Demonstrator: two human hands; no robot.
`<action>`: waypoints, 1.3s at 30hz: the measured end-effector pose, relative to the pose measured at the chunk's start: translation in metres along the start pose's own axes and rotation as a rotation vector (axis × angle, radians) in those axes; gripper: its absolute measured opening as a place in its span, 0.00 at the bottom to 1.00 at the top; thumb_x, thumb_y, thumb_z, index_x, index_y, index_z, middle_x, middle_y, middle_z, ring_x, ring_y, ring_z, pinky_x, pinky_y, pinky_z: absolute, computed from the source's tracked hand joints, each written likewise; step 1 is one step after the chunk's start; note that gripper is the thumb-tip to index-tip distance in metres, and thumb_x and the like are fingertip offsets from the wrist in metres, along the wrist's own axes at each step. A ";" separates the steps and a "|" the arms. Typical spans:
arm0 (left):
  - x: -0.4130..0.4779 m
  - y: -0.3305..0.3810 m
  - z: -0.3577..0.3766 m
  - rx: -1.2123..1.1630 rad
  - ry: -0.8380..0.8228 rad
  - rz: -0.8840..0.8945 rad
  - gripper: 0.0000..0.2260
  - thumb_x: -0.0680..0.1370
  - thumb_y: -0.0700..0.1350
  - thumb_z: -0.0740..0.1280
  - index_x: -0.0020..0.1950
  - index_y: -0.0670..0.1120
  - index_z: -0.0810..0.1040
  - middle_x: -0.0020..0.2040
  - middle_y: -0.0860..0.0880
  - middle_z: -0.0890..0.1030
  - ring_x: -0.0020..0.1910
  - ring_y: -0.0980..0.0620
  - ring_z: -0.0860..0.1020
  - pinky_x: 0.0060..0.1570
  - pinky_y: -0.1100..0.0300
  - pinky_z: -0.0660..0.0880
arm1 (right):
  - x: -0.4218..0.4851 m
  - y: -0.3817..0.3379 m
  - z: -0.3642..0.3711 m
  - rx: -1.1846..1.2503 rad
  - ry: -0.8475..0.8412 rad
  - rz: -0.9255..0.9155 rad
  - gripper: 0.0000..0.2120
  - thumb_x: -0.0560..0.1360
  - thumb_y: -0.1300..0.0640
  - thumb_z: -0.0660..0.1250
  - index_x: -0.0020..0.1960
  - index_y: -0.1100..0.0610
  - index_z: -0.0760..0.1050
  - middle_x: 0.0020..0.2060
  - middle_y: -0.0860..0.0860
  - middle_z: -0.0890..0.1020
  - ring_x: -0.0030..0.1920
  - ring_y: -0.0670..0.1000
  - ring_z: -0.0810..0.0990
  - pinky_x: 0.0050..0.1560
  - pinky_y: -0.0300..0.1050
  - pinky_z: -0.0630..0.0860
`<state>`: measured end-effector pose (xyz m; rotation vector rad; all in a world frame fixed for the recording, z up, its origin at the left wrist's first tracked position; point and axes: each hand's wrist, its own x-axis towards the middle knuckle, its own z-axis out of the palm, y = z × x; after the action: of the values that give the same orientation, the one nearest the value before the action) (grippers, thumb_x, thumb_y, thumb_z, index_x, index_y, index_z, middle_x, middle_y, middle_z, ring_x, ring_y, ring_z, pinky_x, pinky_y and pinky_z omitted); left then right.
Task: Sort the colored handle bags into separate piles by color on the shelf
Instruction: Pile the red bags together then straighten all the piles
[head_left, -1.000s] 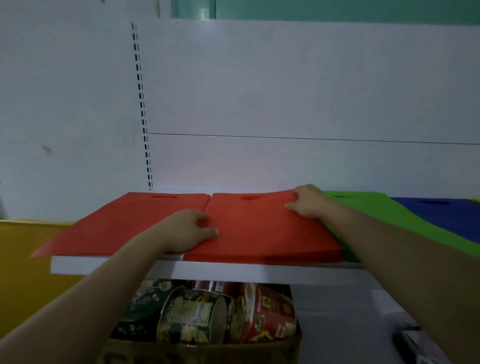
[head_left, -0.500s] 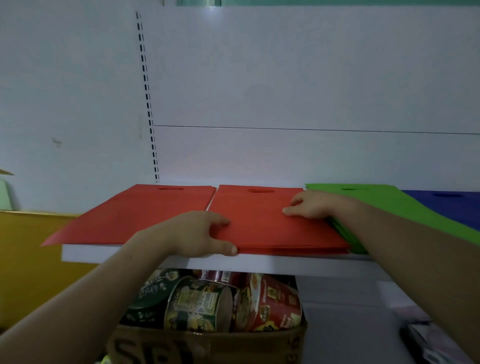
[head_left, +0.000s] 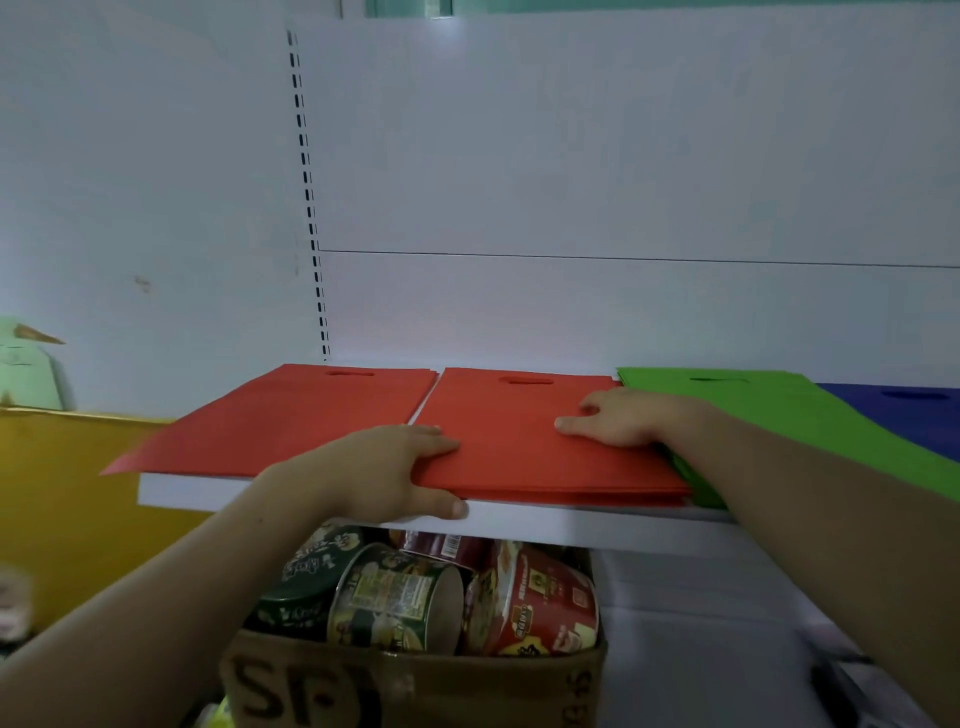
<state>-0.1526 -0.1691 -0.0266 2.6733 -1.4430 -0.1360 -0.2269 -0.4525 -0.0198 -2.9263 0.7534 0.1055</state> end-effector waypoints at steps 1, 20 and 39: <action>-0.001 0.001 -0.002 -0.013 -0.004 -0.008 0.42 0.66 0.72 0.60 0.76 0.58 0.54 0.77 0.56 0.53 0.75 0.52 0.57 0.73 0.50 0.54 | 0.000 0.000 -0.002 -0.004 0.000 -0.007 0.40 0.72 0.27 0.53 0.74 0.53 0.63 0.74 0.53 0.64 0.72 0.54 0.64 0.70 0.50 0.62; -0.047 -0.073 -0.012 -0.245 0.216 -0.357 0.29 0.76 0.64 0.57 0.74 0.52 0.63 0.74 0.49 0.64 0.72 0.48 0.63 0.69 0.54 0.58 | 0.027 -0.099 -0.028 -0.087 0.070 -0.257 0.36 0.76 0.32 0.51 0.73 0.56 0.65 0.72 0.53 0.67 0.71 0.54 0.65 0.69 0.49 0.62; -0.056 -0.244 -0.020 -0.507 0.215 -0.174 0.28 0.78 0.60 0.60 0.75 0.49 0.63 0.74 0.50 0.64 0.71 0.50 0.65 0.63 0.62 0.60 | 0.056 -0.252 0.017 0.045 0.108 0.066 0.37 0.77 0.34 0.54 0.75 0.59 0.59 0.75 0.56 0.62 0.73 0.56 0.62 0.71 0.48 0.60</action>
<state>0.0208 0.0117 -0.0370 2.3045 -0.9558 -0.1910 -0.0568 -0.2575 -0.0174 -2.8843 0.8572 -0.0640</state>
